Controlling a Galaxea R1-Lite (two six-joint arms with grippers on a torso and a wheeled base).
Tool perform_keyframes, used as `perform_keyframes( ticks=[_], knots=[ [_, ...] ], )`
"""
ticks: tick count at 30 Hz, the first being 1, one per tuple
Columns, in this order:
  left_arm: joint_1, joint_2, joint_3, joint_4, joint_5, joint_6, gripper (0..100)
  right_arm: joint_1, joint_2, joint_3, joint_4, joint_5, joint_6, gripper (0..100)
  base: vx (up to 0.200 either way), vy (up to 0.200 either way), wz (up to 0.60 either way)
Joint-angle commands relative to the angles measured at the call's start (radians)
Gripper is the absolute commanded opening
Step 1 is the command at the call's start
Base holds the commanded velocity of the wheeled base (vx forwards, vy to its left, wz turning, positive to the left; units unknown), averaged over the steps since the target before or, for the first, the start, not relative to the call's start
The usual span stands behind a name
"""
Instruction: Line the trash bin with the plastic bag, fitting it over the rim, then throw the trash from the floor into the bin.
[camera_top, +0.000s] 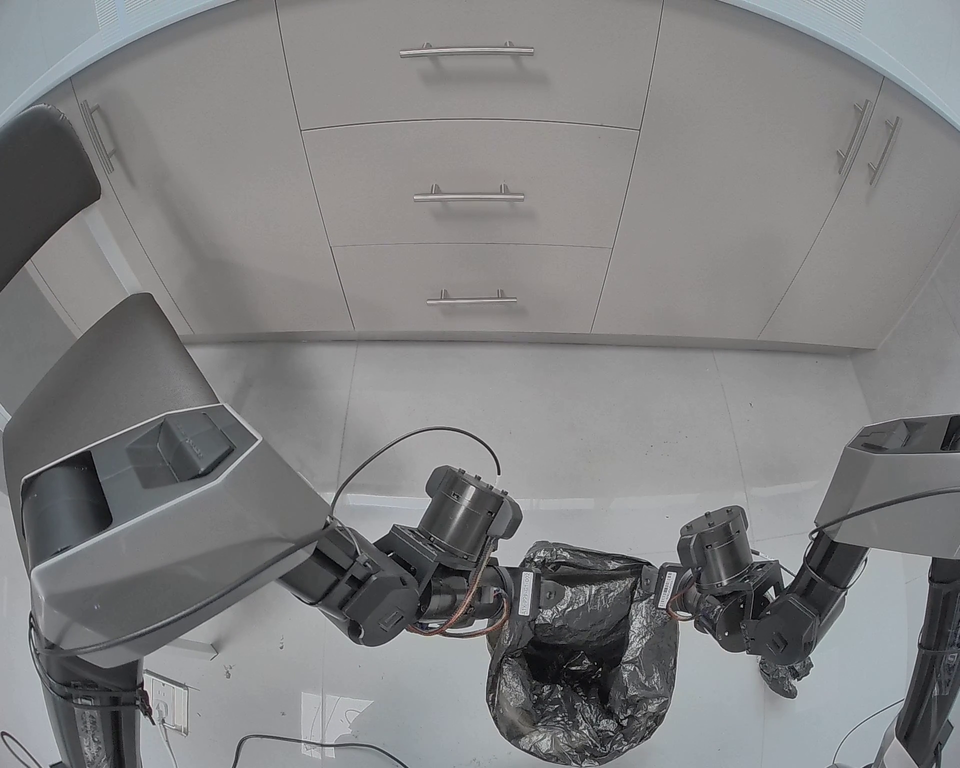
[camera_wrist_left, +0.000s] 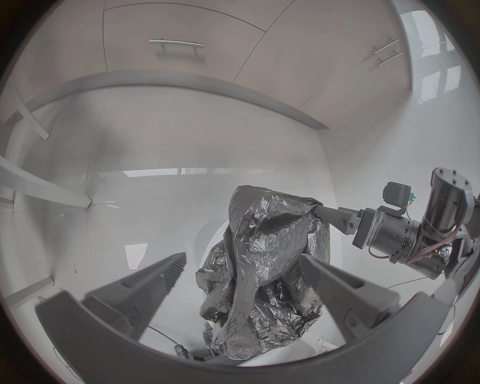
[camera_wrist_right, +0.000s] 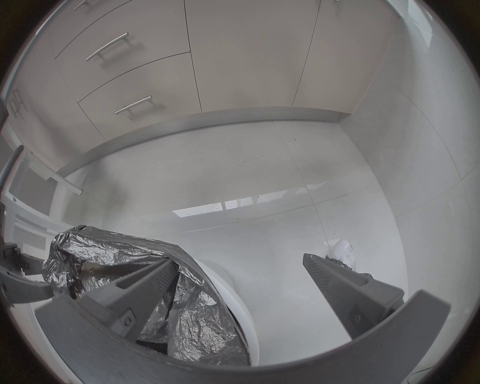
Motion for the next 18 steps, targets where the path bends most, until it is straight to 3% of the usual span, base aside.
perform_keyframes(
  ticks=[1,9,18],
  knots=[
    [0.002,0.003,-0.001,0.001,0.011,0.013,100,0.000,0.009,-0.008,0.002,0.000,0.001,100,0.000,0.000,0.00],
    [0.006,0.067,-0.033,0.001,0.175,0.107,100,0.000,0.010,-0.010,-0.002,0.000,0.004,100,0.000,0.000,0.00],
    [0.008,0.112,-0.047,0.003,0.229,0.134,100,-0.001,0.023,-0.007,-0.002,0.001,0.009,100,0.000,0.000,0.00]
  ],
)
